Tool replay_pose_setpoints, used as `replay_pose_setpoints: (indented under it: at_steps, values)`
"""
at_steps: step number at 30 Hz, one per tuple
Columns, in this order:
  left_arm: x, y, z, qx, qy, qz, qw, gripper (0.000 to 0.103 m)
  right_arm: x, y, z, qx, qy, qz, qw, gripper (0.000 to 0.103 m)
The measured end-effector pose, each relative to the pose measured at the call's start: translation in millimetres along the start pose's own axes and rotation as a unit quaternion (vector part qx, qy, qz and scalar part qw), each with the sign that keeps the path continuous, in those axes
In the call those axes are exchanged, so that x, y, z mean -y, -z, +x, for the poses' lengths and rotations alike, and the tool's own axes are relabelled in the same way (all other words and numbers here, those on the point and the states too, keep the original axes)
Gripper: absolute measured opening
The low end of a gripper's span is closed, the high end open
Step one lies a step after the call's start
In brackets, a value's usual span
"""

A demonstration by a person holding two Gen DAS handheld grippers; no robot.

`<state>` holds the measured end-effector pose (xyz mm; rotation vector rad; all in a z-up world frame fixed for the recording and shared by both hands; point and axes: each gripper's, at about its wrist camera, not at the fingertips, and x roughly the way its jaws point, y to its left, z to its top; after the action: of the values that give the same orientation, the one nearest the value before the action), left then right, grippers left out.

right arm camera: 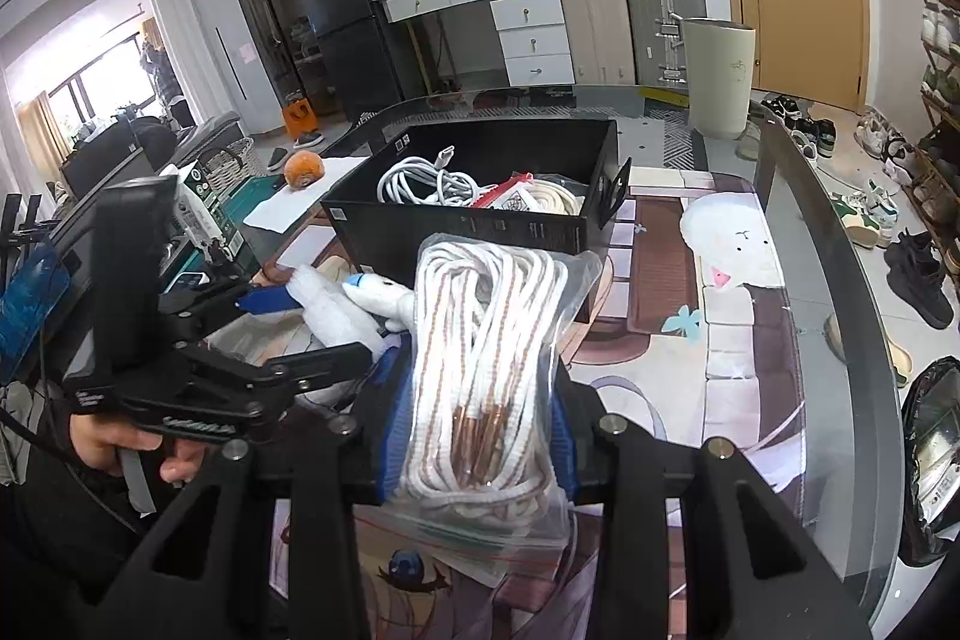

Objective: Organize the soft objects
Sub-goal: 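Grasp the white foam sleeve with the left tool while the right tool lifts the rope bag, then carry the foam sleeve with the left tool while the right tool carries the rope bag over the box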

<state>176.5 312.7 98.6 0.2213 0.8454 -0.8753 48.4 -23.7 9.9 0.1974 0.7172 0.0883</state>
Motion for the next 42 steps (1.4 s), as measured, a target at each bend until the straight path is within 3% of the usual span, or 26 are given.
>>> replay_pose_setpoints:
  at_steps: [20,35,42]
  values:
    - [16,-18,-63,0.104,-0.001,0.014,0.9945,0.09,-8,-5,-15,0.038,0.008,-0.012,0.999,0.038]
    - [17,-49,-79,0.15,-0.016,0.024,0.9882,0.09,-12,-30,-25,0.065,0.019,-0.026,0.997,0.038]
    - [14,-68,-71,0.154,-0.025,0.034,0.9872,0.09,-13,-49,-18,0.075,0.025,-0.037,0.996,0.038]
